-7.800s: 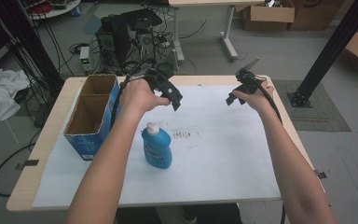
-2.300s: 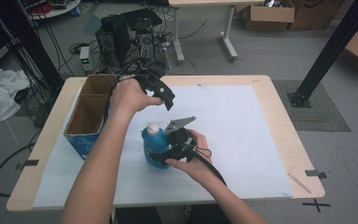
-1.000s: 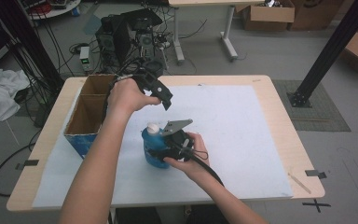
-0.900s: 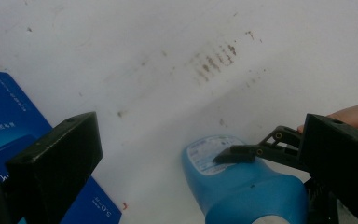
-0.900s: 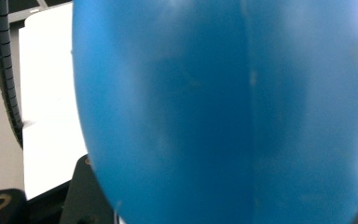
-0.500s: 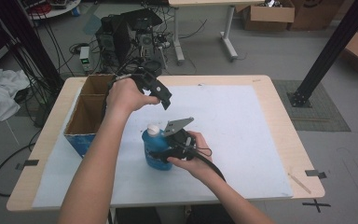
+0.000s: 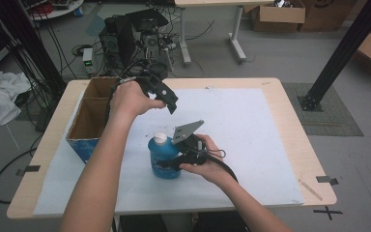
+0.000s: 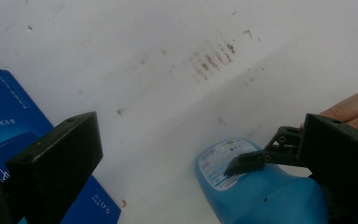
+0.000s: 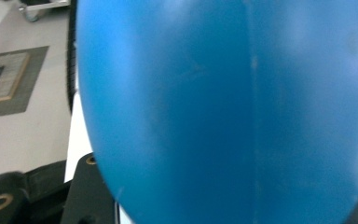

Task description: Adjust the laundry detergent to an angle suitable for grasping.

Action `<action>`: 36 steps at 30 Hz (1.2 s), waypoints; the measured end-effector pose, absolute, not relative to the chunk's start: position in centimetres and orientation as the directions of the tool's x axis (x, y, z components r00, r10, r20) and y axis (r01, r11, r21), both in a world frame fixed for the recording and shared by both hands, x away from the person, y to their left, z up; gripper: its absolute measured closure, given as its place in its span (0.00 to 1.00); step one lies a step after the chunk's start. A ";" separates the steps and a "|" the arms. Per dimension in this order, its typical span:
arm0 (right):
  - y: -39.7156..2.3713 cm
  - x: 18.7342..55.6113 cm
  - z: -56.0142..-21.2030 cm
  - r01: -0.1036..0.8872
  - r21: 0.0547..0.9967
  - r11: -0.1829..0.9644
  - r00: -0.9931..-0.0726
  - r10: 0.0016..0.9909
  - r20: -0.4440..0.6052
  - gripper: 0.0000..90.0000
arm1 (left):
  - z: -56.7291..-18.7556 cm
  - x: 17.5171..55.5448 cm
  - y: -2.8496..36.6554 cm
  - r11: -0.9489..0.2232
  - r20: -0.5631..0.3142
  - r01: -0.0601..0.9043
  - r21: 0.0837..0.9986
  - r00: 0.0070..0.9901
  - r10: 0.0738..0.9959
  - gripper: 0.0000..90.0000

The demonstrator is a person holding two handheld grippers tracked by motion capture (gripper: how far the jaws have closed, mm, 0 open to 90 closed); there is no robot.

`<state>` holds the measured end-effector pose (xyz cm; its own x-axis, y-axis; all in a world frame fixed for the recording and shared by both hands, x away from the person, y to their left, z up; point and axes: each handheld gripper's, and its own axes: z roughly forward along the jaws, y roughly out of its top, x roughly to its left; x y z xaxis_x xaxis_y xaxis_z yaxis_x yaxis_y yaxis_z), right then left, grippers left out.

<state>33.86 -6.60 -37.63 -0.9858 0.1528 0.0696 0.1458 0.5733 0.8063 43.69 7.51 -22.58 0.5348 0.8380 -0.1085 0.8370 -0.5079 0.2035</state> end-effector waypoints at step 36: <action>-7.7 34.6 -38.2 0.074 0.805 0.589 -0.997 0.035 0.066 0.47 | -22.5 43.7 7.0 -0.517 -0.105 0.834 0.194 0.541 0.834 0.01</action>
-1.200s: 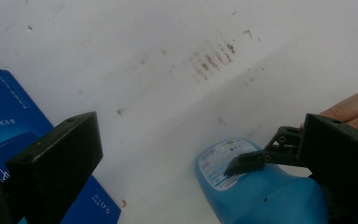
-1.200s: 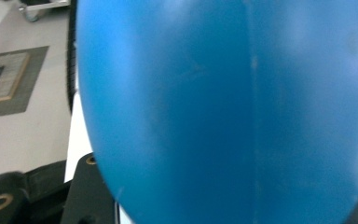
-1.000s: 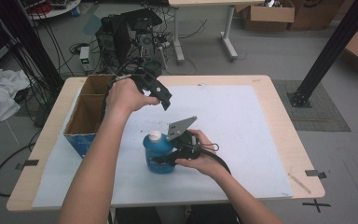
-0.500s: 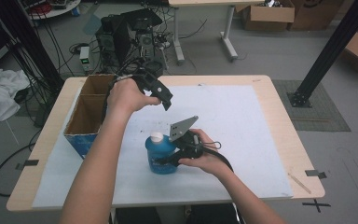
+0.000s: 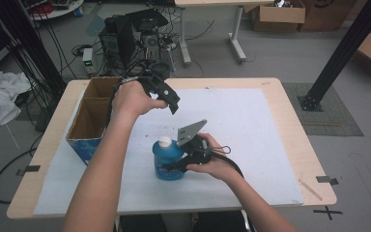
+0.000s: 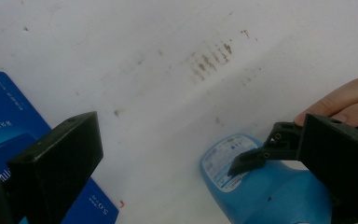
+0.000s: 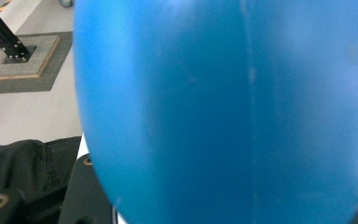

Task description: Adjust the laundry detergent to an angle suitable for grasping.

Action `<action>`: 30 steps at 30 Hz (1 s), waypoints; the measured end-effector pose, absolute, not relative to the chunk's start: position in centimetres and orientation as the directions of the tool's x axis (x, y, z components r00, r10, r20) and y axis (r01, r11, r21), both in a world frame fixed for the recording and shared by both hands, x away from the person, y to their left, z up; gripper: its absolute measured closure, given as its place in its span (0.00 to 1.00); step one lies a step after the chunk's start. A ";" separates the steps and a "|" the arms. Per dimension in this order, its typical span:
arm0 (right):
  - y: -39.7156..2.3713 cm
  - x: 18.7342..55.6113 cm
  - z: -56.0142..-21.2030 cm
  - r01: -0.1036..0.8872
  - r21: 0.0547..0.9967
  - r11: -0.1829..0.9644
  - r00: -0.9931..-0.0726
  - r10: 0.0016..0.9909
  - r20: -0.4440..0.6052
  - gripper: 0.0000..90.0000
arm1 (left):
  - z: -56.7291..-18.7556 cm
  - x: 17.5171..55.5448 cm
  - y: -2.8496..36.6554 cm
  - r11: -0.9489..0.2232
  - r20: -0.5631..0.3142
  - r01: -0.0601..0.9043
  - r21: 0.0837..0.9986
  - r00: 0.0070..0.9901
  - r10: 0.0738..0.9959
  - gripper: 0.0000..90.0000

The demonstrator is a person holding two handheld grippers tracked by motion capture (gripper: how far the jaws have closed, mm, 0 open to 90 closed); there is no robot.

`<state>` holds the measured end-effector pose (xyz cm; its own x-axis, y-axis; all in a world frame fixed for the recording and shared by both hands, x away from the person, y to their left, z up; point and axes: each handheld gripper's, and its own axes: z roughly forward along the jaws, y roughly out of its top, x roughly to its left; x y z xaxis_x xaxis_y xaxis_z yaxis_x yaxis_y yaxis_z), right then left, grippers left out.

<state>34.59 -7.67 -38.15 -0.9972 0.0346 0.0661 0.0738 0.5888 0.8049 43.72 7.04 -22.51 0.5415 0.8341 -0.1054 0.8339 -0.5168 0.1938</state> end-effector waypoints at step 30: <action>-12.2 34.4 -36.9 0.155 0.809 0.567 -0.988 0.103 0.117 0.18 | -22.2 43.4 6.8 -0.518 -0.107 0.831 0.202 0.545 0.832 0.01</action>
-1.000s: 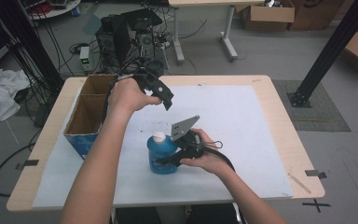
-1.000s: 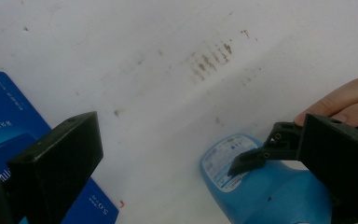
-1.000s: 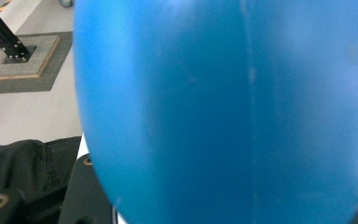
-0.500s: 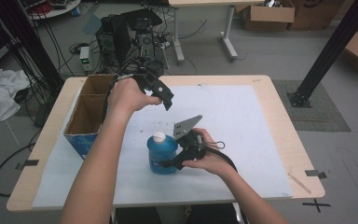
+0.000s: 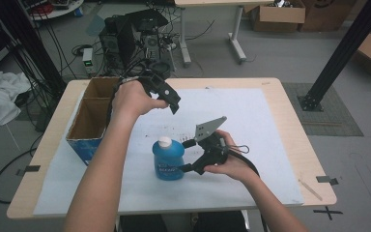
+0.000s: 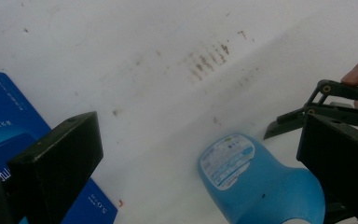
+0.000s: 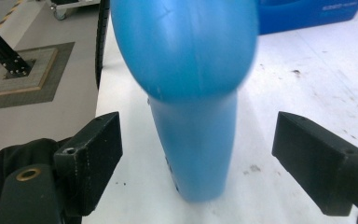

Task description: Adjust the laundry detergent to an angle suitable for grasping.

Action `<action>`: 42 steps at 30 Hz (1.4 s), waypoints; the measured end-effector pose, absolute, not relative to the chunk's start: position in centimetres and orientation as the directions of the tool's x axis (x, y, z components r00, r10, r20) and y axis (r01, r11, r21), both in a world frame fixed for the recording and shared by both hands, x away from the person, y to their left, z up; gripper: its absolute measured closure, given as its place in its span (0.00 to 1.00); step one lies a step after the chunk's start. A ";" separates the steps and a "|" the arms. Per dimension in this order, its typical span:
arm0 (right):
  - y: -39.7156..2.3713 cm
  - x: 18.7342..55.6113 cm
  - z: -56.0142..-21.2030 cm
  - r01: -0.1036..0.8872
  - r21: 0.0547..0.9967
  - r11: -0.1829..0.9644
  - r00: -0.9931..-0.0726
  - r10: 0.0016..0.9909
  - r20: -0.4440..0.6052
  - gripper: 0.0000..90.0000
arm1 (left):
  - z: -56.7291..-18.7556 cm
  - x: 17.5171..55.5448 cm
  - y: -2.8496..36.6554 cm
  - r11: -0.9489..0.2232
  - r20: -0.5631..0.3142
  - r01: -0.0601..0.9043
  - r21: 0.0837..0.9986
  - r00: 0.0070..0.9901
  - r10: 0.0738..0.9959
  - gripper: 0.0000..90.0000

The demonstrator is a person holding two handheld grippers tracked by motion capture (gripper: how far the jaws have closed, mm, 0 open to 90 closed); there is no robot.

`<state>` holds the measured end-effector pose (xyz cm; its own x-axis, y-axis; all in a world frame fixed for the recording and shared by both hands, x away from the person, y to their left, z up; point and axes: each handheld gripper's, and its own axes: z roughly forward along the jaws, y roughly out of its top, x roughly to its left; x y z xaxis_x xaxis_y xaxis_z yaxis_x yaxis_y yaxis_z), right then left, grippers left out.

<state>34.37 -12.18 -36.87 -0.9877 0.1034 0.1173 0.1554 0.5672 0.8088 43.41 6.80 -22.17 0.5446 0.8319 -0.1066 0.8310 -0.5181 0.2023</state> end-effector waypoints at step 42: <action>-25.4 43.1 -35.8 0.677 0.637 0.368 -0.583 0.797 0.158 0.18 | -22.3 43.2 6.4 -0.527 -0.099 0.824 0.209 0.554 0.827 0.01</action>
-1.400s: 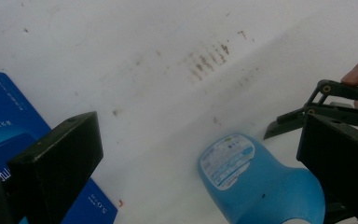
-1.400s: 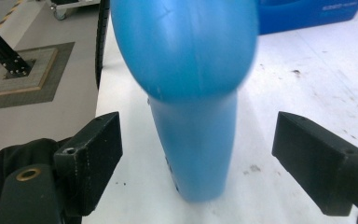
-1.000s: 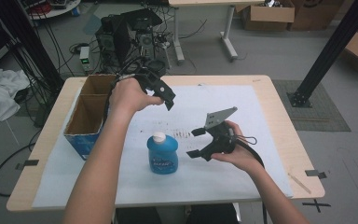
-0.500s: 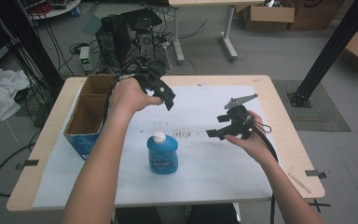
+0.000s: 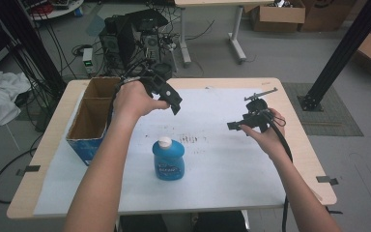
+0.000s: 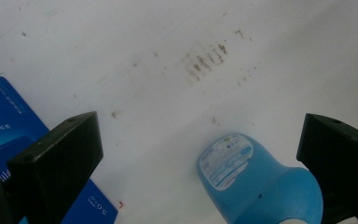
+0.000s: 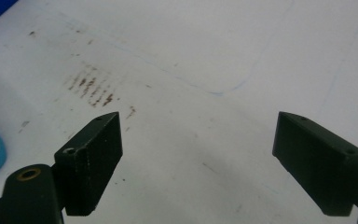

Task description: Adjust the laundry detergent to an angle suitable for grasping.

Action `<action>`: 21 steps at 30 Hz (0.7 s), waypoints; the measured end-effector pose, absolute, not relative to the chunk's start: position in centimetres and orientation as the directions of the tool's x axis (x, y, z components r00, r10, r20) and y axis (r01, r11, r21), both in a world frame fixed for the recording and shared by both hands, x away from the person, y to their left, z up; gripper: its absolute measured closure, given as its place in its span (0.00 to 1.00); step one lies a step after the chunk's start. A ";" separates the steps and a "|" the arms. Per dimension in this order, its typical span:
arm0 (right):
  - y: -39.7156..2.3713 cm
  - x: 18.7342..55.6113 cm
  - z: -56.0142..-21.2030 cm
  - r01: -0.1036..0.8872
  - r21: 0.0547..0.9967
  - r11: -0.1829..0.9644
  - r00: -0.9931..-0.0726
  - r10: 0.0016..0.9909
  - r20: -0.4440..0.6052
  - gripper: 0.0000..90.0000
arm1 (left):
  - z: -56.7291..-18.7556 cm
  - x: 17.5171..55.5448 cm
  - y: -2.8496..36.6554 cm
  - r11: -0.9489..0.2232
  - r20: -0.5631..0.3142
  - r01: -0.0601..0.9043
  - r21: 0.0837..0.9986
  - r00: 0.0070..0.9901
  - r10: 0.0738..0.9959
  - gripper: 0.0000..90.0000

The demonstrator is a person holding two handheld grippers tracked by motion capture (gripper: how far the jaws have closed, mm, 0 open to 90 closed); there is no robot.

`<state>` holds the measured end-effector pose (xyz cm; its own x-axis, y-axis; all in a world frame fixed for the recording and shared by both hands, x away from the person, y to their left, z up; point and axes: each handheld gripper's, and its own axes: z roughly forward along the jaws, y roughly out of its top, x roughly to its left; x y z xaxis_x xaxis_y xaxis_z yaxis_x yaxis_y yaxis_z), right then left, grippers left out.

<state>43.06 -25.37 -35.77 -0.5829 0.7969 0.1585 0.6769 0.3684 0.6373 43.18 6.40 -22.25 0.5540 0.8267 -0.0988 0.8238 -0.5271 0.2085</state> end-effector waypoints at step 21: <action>-26.6 45.3 -35.9 0.786 0.538 0.306 -0.446 0.883 0.150 0.18 | -22.2 43.2 6.4 -0.535 -0.100 0.821 0.199 0.561 0.822 0.01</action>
